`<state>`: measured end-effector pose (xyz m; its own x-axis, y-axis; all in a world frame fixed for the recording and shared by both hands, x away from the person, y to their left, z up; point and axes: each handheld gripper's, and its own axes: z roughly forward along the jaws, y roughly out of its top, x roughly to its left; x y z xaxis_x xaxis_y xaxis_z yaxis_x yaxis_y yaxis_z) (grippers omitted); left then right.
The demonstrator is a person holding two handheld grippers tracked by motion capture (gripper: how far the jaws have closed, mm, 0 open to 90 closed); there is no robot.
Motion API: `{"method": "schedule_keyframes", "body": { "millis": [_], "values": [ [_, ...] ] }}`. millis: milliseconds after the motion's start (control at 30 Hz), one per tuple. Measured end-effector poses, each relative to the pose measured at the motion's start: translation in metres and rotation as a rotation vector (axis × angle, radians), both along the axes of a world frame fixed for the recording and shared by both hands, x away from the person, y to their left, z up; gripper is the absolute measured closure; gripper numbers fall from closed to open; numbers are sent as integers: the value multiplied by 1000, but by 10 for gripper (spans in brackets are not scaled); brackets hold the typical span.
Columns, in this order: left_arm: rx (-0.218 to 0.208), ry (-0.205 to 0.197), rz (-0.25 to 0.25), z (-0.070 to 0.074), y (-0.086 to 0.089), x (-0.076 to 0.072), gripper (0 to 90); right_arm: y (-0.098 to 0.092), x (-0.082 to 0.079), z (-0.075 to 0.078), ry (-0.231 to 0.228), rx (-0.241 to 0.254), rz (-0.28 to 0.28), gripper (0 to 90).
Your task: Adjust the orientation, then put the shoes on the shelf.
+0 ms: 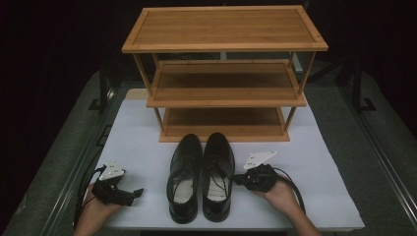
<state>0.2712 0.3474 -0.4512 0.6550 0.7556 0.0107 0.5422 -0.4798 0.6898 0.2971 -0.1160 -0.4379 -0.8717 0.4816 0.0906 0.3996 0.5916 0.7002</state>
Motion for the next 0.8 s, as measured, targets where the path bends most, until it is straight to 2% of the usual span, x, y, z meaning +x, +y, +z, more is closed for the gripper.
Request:
{"method": "schedule_keyframes", "body": {
  "millis": [133,233,333,433,500,633,800],
  "values": [
    [-1,2,0,0,1,0,0,-9,1,6,1,25,-48,808],
    [-12,4,0,1,1,0,0,-13,0,10,3,41,-74,740],
    [-9,2,2,1,1,0,0,-16,0,13,0,36,-94,684],
    [-51,25,18,3,2,1,0,-18,-1,17,6,40,-114,606],
    [-53,28,23,7,0,1,0,-18,-1,19,12,41,-122,576],
    [-70,23,22,15,-3,0,0,-19,-2,24,-3,46,-133,529],
    [-96,7,2,33,-12,-1,0,-21,-5,34,-13,65,-145,482]
  ]
}}
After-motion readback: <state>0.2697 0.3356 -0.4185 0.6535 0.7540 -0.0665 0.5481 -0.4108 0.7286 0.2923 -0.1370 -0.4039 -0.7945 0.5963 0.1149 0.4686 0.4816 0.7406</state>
